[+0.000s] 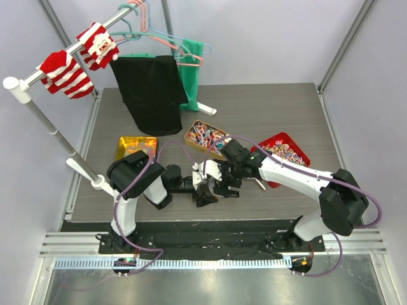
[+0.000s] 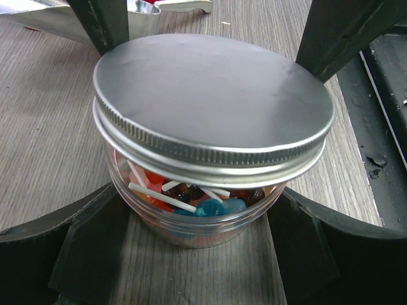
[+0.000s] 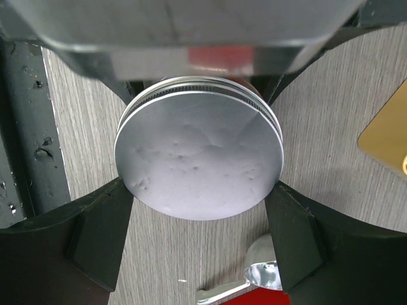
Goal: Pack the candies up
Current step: Close the bottle lid on the packing bottle.
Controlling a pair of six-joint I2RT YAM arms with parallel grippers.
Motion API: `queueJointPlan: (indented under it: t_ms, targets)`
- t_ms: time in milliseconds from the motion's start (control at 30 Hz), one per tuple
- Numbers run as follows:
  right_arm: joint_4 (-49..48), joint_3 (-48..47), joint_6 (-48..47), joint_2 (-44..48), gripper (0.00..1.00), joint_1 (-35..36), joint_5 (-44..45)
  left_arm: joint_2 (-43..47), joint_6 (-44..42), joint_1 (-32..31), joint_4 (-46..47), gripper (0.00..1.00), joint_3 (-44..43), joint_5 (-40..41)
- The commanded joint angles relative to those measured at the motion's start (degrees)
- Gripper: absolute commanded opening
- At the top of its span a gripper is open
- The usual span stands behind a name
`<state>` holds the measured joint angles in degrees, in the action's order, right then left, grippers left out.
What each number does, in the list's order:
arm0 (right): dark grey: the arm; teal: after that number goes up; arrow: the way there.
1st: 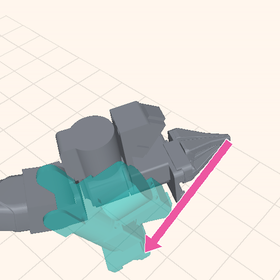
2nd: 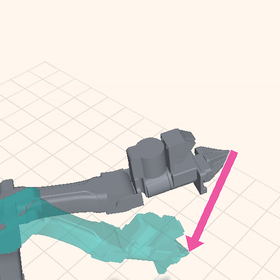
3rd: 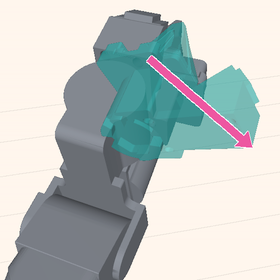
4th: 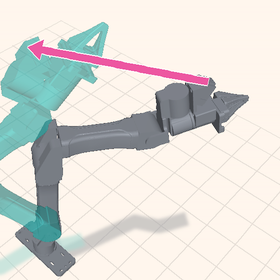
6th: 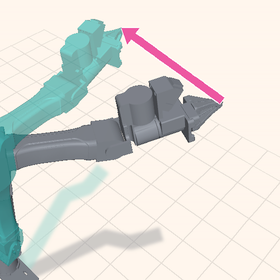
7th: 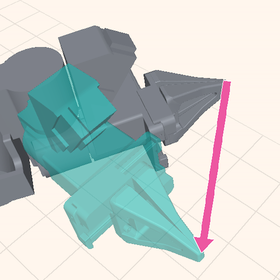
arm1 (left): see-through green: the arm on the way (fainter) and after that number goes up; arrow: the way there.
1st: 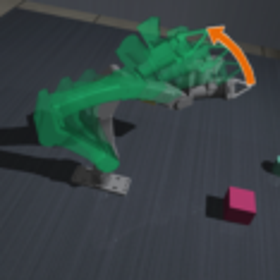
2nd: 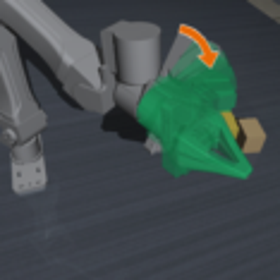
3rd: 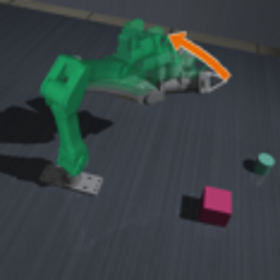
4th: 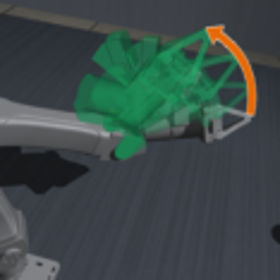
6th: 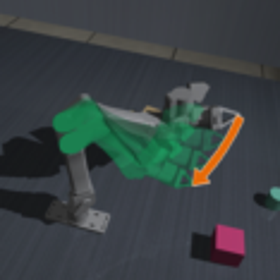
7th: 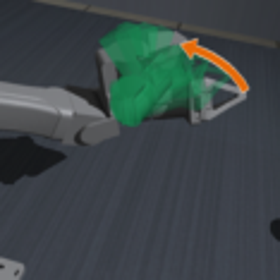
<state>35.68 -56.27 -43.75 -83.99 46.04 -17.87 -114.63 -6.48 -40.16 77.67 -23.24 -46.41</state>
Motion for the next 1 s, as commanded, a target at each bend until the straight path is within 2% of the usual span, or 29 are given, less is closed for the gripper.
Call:
queueJointPlan:
  t_ms: [0, 600, 800, 967]
  targets:
    - [-2.90, 0.11, 0.50, 0.05, 0.63, 0.89, 0.38, -1.47, -1.61, -0.53, 10.93, 0.86, -0.40, 1.41]
    - [-4.57, 0.28, 0.86, -0.74, 0.77, 2.30, 0.99, -1.56, -1.52, -0.62, 10.93, 0.87, -0.49, 1.85]
    - [-5.09, 0.02, 1.38, 0.84, 0.89, 2.30, 0.12, -1.56, -1.52, -0.62, 10.93, 0.87, -0.57, 2.03]
    - [-5.18, 0.02, 1.65, 1.46, 0.95, 2.21, -0.06, -1.65, -1.43, -0.62, 10.93, 0.87, -0.57, 2.12]
